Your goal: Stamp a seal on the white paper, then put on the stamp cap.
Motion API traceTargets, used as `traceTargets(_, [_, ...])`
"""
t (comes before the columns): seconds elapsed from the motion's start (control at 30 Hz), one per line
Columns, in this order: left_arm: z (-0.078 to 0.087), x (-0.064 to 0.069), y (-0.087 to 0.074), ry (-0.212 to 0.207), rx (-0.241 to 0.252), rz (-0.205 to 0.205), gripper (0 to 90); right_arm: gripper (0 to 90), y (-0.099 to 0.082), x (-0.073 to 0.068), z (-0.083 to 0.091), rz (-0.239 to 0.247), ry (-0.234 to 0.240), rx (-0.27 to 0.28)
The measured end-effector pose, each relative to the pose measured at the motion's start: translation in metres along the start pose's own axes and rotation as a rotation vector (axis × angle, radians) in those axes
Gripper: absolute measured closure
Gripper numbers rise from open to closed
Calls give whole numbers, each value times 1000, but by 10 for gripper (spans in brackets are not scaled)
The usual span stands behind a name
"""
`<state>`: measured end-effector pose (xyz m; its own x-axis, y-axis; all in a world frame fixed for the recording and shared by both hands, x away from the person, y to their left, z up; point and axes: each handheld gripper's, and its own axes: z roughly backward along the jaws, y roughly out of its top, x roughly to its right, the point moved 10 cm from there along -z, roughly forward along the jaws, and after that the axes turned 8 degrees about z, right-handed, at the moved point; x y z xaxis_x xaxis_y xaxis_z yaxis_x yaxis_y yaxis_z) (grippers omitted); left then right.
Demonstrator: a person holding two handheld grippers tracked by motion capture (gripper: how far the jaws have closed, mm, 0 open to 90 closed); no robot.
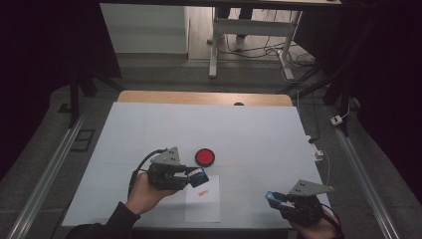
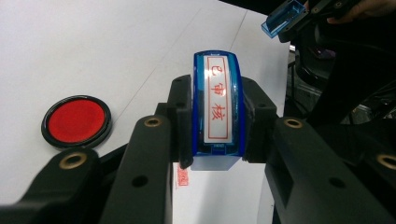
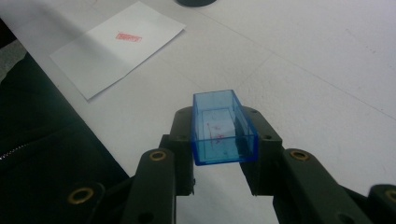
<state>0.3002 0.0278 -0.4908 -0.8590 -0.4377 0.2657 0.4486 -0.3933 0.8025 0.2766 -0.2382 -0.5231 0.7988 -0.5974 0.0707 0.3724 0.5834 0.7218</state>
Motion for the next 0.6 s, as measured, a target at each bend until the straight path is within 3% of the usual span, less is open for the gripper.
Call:
traceTargets(0.33, [2, 4, 4, -9, 5, -17, 698, 682, 1, 1, 2, -19, 1, 12])
traceTargets(0.6, [4, 6, 6, -22, 9, -23, 699, 682, 12, -5, 3, -28, 45, 75])
